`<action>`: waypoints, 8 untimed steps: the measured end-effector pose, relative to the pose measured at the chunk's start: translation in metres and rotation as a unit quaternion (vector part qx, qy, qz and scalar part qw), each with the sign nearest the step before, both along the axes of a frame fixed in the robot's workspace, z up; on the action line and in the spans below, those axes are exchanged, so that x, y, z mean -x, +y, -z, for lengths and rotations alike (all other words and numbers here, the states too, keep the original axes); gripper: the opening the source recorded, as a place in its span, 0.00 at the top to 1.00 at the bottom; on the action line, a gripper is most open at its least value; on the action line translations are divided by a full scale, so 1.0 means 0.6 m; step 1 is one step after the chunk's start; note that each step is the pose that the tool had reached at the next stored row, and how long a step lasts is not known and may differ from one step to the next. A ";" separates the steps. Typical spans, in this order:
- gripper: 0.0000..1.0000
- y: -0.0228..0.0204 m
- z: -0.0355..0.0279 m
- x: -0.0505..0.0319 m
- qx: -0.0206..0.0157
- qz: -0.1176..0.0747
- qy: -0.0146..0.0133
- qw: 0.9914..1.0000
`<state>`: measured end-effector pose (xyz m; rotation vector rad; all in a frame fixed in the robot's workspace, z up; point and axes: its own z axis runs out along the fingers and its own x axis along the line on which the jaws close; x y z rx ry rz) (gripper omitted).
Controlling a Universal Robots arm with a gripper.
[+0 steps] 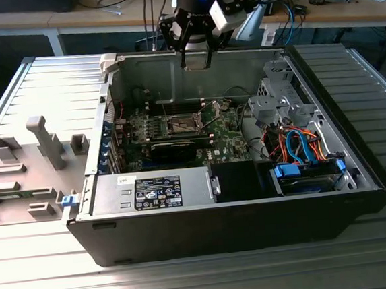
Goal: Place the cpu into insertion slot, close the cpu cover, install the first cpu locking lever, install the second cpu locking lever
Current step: 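Place the cpu into insertion slot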
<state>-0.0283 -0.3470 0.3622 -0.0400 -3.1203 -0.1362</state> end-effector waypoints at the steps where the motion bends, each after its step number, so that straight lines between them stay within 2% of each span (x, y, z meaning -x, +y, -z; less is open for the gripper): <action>1: 0.45 0.0000 0.000 0.000 0.000 0.000 0.000 1.000; 8: 0.45 0.0000 0.004 0.000 0.000 0.000 0.000 1.000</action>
